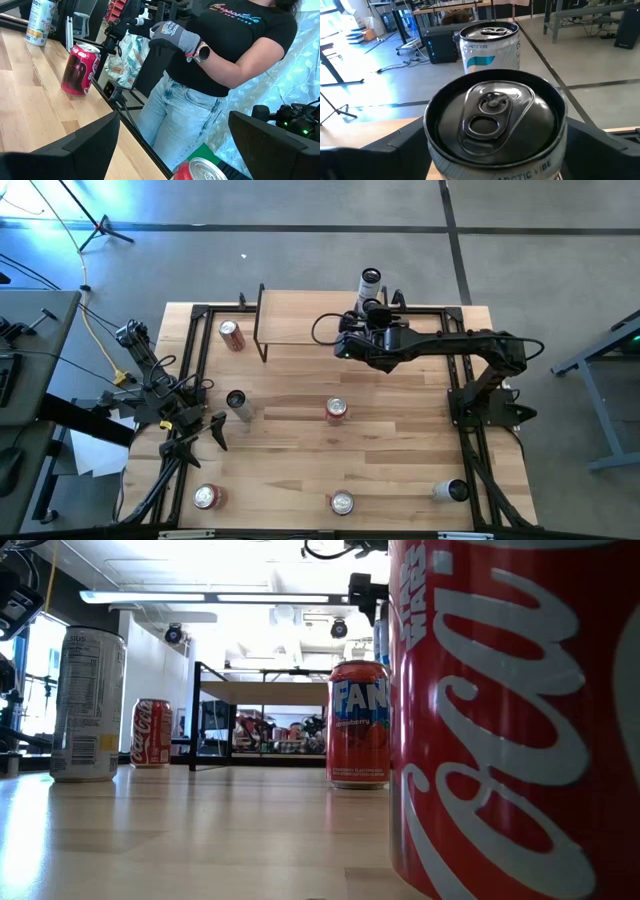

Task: Place canned beverage on shelf
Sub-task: Put the white blue soda can on the shelf aligned with the white blue soda can

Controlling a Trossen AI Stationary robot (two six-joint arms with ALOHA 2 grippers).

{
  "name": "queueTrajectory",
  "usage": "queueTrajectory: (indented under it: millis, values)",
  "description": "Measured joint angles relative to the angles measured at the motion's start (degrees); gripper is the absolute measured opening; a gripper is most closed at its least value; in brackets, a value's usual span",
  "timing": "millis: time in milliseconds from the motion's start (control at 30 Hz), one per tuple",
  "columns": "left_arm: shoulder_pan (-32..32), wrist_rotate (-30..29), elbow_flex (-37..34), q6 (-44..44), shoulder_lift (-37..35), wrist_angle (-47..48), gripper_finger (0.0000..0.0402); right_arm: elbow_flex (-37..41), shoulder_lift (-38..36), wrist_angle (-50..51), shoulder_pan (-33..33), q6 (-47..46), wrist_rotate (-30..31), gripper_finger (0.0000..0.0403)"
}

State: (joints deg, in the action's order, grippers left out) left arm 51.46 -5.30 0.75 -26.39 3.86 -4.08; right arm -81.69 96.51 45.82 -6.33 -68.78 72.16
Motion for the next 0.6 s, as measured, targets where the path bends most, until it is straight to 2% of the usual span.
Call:
queueTrajectory:
  millis: [200, 433, 600]
  values:
    - [0.0, 0.0, 0.0, 0.0, 0.0, 0.0, 0.0360, 0.0, 0.0, 1.2, 0.1, -0.8, -0.1, 0.0396]
    - [0.0, 0.0, 0.0, 0.0, 0.0, 0.0, 0.0360, 0.0, 0.0, 2.0, 1.2, -0.9, -0.5, 0.0400]
    - [0.0, 0.0, 0.0, 0.0, 0.0, 0.0, 0.0360, 0.0, -0.2, 10.0, 3.0, -9.6, -0.7, 0.0400]
